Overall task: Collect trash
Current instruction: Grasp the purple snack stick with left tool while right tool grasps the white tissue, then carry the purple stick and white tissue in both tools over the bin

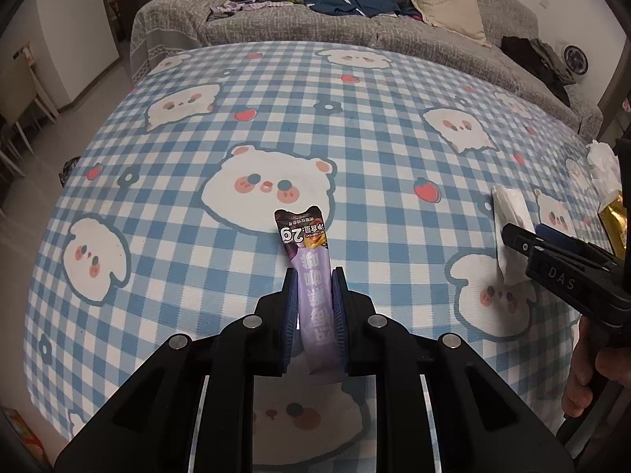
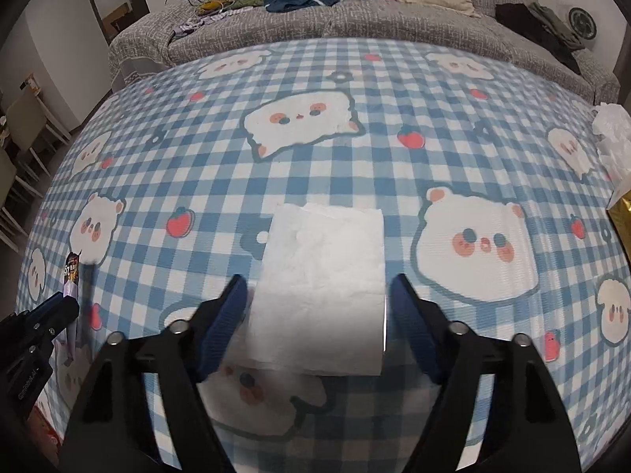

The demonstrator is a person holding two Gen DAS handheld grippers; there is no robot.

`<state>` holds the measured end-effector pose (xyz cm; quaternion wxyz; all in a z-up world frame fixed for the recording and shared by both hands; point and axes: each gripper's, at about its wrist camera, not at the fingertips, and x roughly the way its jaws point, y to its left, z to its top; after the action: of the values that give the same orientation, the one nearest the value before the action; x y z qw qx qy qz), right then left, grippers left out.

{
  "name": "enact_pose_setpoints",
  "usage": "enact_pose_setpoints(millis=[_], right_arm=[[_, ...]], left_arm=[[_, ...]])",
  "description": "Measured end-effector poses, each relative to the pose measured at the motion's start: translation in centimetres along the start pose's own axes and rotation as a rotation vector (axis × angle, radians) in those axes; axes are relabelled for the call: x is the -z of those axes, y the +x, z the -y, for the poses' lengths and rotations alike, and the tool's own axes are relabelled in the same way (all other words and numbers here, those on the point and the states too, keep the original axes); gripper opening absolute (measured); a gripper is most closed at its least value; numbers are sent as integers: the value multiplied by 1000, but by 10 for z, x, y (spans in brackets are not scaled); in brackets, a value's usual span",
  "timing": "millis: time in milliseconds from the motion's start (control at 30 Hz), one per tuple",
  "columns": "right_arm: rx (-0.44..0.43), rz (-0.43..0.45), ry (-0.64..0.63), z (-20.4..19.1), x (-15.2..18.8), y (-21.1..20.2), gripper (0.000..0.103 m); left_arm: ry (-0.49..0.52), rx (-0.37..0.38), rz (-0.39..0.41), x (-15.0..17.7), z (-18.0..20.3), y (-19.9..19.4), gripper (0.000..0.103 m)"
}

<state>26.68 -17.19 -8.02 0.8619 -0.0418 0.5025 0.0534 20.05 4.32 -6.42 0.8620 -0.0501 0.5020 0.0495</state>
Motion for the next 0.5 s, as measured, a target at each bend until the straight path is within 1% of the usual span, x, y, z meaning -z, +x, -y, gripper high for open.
enact_pose_setpoints(millis=[33, 100, 233, 500], right_arm=[[15, 5, -12, -3, 0, -1, 42], [-15, 0, -12, -5, 0, -2, 12], [-24, 3, -16, -6, 2, -4, 8], [-32, 26, -29, -5, 6, -27, 8]], left_arm=[[1, 2, 0, 0, 1, 0, 17], [2, 4, -2, 0, 2, 1, 17], [12, 8, -5, 3, 8, 0, 17], [15, 5, -1, 4, 14, -8, 17]])
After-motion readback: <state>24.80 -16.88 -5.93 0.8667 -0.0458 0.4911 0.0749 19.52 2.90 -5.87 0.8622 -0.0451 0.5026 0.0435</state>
